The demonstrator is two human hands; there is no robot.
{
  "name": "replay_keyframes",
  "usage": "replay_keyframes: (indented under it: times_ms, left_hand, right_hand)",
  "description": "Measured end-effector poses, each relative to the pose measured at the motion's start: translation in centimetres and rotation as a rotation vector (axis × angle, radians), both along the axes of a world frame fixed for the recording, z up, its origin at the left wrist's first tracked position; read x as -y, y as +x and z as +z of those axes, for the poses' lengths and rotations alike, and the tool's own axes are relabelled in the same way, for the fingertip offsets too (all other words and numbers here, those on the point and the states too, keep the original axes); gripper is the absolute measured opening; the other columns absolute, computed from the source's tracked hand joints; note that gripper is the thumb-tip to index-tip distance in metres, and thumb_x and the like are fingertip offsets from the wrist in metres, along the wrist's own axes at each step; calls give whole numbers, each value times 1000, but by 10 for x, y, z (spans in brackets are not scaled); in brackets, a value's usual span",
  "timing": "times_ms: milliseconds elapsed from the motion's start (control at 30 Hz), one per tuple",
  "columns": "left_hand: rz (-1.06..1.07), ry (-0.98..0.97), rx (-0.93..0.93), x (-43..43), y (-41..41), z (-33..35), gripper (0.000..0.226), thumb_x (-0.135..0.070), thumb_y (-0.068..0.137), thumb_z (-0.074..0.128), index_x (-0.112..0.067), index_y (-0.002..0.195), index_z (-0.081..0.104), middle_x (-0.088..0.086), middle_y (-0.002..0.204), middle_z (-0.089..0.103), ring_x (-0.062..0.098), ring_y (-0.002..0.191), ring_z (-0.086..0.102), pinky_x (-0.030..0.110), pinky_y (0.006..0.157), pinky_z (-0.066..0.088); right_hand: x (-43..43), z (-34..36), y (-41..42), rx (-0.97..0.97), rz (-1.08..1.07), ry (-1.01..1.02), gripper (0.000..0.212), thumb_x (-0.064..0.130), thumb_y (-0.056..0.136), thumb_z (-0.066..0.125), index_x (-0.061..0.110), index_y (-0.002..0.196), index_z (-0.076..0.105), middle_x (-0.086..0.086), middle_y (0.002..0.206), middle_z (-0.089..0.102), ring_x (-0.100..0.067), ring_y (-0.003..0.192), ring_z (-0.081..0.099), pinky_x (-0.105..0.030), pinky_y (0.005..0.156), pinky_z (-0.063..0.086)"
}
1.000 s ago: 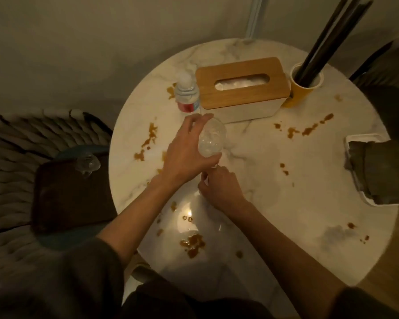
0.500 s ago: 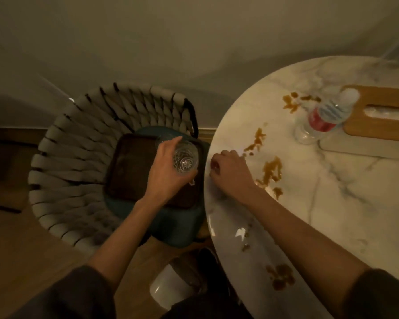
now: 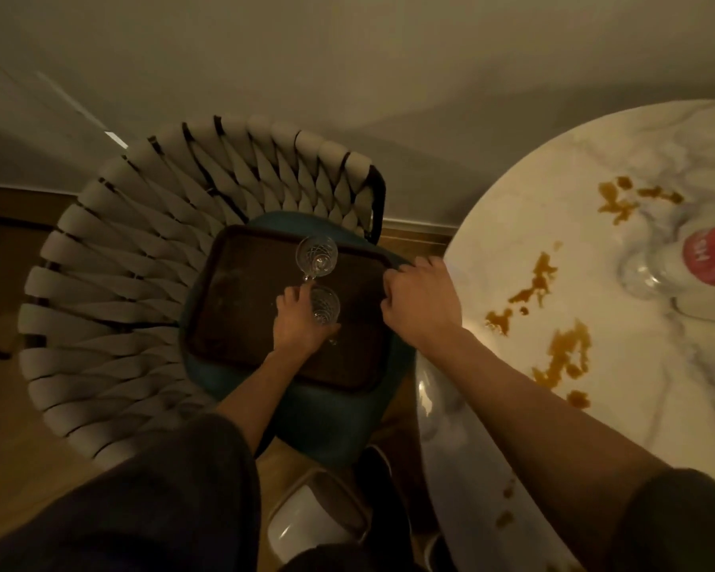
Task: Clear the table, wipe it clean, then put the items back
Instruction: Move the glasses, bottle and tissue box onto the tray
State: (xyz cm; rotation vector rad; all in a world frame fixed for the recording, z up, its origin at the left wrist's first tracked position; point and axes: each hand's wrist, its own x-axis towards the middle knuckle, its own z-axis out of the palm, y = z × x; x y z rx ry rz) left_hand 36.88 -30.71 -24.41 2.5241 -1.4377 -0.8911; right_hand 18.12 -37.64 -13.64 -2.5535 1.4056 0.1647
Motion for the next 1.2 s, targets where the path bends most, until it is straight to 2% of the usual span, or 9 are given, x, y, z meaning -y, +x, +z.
replay_keyframes:
  times_ms: [267, 533, 633, 733, 800, 900, 1000, 1067, 1200]
  left_hand:
    - [99, 16, -18, 16, 7, -41, 101, -25, 63, 86, -19, 145, 27, 15, 140, 32, 35, 127, 33, 49, 94, 44]
    - [122, 1, -59, 15, 8, -36, 100, -34, 66, 85, -23, 145, 25, 11, 147, 29, 34, 134, 29, 56, 101, 40]
    - [101, -110, -31, 13, 7, -21, 89, -32, 73, 79, -19, 146, 28, 9, 151, 27, 31, 138, 26, 56, 106, 34]
    - [76, -257, -155, 18, 4, 8, 65, -21, 83, 70, -15, 141, 40, 8, 142, 41, 24, 129, 41, 45, 106, 39]
    - [83, -262, -354, 25, -1, 38, 41, -12, 88, 64, -15, 128, 53, 3, 121, 59, 12, 109, 58, 38, 99, 49]
    - [-5, -283, -471, 33, -15, 87, 23, -10, 93, 58, -19, 113, 62, -6, 94, 68, 2, 84, 66, 27, 83, 56]
    - [-19, -396, -554, 37, -34, 132, 16, -10, 94, 56, -17, 104, 66, -4, 80, 69, 6, 73, 67, 21, 71, 55]
    - [-13, -435, -638, 40, -54, 155, 15, -9, 95, 55, -14, 100, 68, -2, 70, 68, 10, 67, 67, 22, 65, 54]
    - [-80, -468, -773, 45, -117, 189, 15, -7, 94, 55, -14, 98, 68, 2, 70, 68, 13, 66, 66, 21, 62, 52]
  right_hand:
    - [2, -3, 2, -47, 18, 10, 18, 35, 90, 50, 22, 92, 63, 0, 90, 65, -21, 95, 54, -35, 89, 34]
    - [1, 0, 3, -43, 10, 14, 17, 32, 88, 52, 20, 87, 64, 0, 83, 65, -22, 89, 55, -35, 87, 36]
    - [1, -1, 3, -31, 9, 12, 17, 32, 89, 50, 21, 85, 62, 1, 81, 64, -21, 89, 56, -35, 87, 35]
    - [0, 0, 2, 6, 4, 8, 16, 33, 89, 51, 22, 84, 62, 2, 81, 65, -19, 87, 56, -34, 88, 36]
    - [0, 3, 0, 56, -15, 22, 15, 33, 87, 53, 23, 83, 63, 3, 80, 65, -18, 85, 56, -33, 88, 37]
    - [1, 11, -3, 206, -85, 86, 12, 30, 84, 57, 23, 82, 67, 3, 76, 63, -17, 82, 56, -31, 87, 38]
    - [0, 31, -10, 558, -293, 280, 10, 15, 81, 62, 17, 80, 71, 2, 76, 66, -14, 75, 59, -30, 77, 48]
    - [-3, 49, -26, 755, -431, 310, 12, 6, 80, 61, 13, 78, 71, 1, 75, 68, -13, 70, 61, -25, 69, 47]
    - [-20, 75, -93, 814, -591, 225, 16, 3, 80, 59, 13, 80, 71, 3, 76, 70, -10, 70, 64, -19, 69, 48]
